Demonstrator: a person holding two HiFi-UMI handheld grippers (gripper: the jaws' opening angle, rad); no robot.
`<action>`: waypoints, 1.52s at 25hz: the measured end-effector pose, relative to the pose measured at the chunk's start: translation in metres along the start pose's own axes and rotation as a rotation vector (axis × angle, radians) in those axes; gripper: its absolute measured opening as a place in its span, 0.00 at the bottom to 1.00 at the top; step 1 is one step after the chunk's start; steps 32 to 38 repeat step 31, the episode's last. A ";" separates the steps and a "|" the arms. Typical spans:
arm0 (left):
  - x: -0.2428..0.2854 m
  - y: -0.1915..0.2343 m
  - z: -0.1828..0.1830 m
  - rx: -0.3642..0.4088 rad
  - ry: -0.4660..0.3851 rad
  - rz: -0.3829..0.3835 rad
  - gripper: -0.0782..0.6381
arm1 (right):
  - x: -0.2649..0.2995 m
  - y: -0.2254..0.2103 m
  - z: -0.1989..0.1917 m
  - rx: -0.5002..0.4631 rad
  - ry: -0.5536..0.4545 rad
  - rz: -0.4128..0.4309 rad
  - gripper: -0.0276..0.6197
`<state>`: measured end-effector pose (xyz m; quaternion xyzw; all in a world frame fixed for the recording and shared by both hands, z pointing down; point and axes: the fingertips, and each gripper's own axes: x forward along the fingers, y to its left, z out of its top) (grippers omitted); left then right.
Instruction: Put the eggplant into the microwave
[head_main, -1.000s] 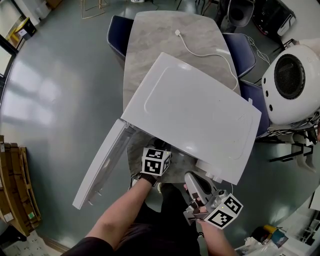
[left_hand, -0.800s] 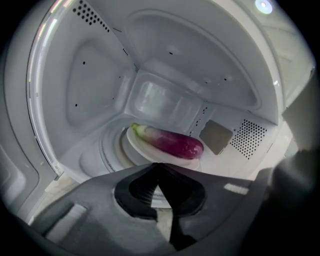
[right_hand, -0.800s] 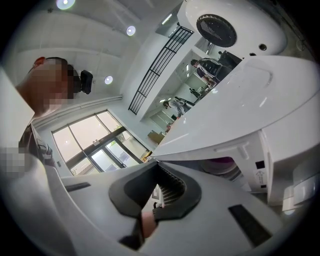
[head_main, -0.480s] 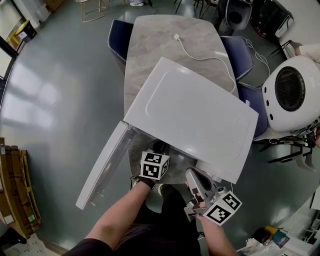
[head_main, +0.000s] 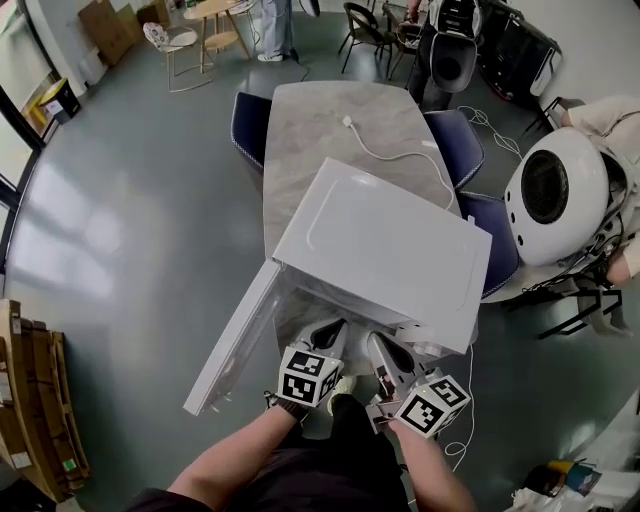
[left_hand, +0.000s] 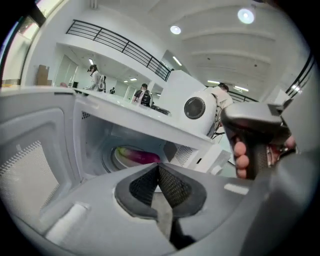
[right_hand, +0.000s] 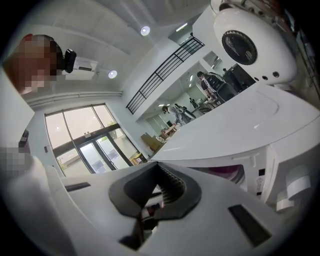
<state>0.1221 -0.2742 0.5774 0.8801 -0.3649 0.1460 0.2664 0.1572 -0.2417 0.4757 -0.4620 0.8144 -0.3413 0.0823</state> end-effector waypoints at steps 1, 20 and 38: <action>-0.009 -0.005 0.004 0.006 -0.006 -0.004 0.12 | -0.002 0.003 0.001 -0.007 -0.009 -0.007 0.04; -0.089 -0.054 0.059 0.136 -0.114 -0.076 0.12 | -0.026 0.043 0.005 -0.125 -0.084 -0.114 0.04; -0.103 -0.055 0.075 0.154 -0.150 -0.079 0.12 | -0.019 0.049 0.005 -0.145 -0.085 -0.119 0.04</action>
